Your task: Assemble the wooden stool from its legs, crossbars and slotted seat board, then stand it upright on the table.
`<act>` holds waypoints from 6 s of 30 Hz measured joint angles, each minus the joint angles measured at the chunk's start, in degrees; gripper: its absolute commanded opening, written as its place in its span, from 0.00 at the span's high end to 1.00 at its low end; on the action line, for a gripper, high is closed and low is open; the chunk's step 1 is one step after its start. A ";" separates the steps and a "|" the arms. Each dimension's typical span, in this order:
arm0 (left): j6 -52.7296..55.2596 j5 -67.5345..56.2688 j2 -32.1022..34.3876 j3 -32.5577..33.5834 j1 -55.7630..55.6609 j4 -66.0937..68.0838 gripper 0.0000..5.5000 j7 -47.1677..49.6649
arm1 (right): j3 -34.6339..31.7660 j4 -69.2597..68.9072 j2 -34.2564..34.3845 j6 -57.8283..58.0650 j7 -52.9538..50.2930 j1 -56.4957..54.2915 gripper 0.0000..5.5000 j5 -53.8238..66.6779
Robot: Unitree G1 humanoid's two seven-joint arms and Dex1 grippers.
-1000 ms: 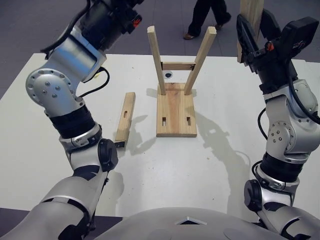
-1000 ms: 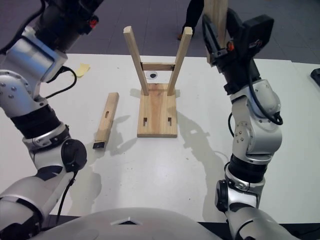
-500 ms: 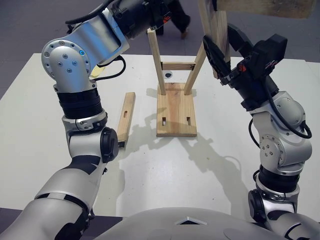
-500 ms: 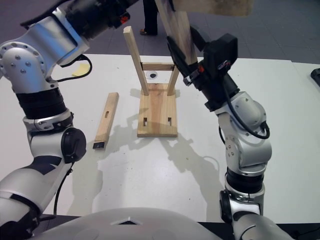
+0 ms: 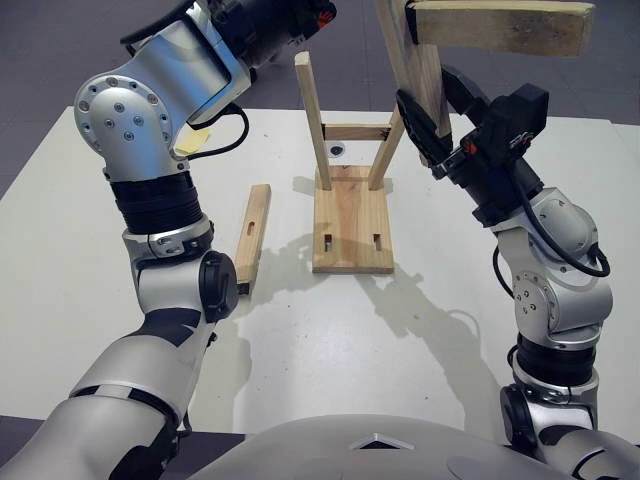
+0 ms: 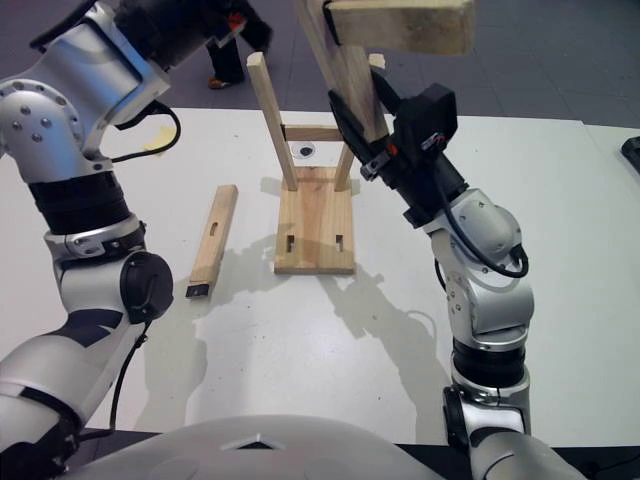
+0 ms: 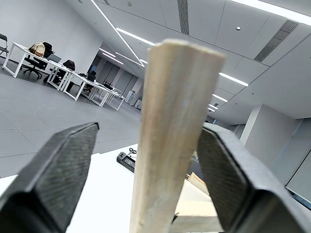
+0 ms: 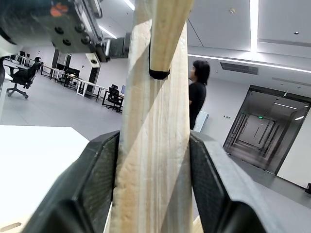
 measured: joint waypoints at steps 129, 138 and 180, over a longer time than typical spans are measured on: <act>-31.48 54.23 -4.46 -25.00 46.12 -22.83 0.82 9.10 | 7.57 20.56 16.04 16.82 -18.16 8.58 0.02 -9.61; -36.09 54.19 -2.58 -25.36 47.21 -21.13 0.81 6.82 | 7.59 24.66 17.02 17.01 -18.35 5.76 0.02 -9.96; -35.20 50.02 -11.30 -17.98 42.04 -17.90 0.11 2.66 | 7.47 37.13 18.99 9.32 -17.12 -0.03 0.02 -11.72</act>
